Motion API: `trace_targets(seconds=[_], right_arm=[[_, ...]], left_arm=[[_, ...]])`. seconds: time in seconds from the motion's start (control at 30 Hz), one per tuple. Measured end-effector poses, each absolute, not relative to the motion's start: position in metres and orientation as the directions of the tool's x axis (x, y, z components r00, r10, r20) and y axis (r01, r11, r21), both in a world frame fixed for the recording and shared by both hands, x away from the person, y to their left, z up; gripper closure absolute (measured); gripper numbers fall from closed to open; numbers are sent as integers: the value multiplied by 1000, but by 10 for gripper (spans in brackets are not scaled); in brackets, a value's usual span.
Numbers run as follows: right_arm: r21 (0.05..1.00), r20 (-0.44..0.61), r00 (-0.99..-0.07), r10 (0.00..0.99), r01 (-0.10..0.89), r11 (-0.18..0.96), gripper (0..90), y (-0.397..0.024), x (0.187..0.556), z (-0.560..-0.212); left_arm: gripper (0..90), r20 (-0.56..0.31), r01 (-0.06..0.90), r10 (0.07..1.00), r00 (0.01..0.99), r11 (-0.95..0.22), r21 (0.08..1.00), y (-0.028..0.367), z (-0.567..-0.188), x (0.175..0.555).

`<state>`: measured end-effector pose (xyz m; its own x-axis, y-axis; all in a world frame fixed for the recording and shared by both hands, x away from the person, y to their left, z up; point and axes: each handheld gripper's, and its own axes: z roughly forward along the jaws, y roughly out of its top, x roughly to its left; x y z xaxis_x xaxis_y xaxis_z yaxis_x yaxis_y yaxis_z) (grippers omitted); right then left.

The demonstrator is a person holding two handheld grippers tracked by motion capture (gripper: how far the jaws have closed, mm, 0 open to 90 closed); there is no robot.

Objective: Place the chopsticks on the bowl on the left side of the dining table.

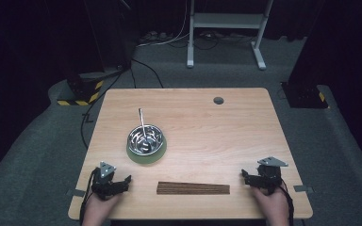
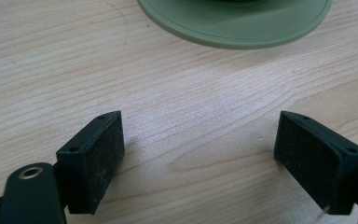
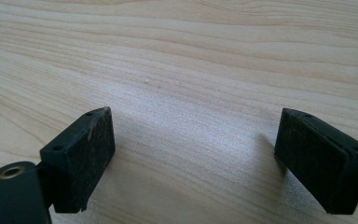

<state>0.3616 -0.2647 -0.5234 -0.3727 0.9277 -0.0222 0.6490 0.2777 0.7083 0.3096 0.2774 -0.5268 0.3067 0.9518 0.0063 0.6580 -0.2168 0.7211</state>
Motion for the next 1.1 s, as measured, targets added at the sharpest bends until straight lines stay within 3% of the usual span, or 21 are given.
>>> trace_targets(seconds=[0.27,0.37,0.67,1.1], right_arm=[[703,-15,-373,928,656,275,121,-265,361,-523],[704,-16,-371,928,655,274,125,-264,361,-523],[705,-18,-375,927,652,277,129,-265,360,-523],[704,-15,-375,927,654,276,130,-264,360,-523]], left_arm=[[212,-23,654,949,315,-199,730,275,-518,306],[222,-84,642,935,345,-170,748,270,-511,305],[249,-126,647,897,423,-202,735,251,-507,308],[227,-109,599,854,509,-261,757,217,-498,316]])
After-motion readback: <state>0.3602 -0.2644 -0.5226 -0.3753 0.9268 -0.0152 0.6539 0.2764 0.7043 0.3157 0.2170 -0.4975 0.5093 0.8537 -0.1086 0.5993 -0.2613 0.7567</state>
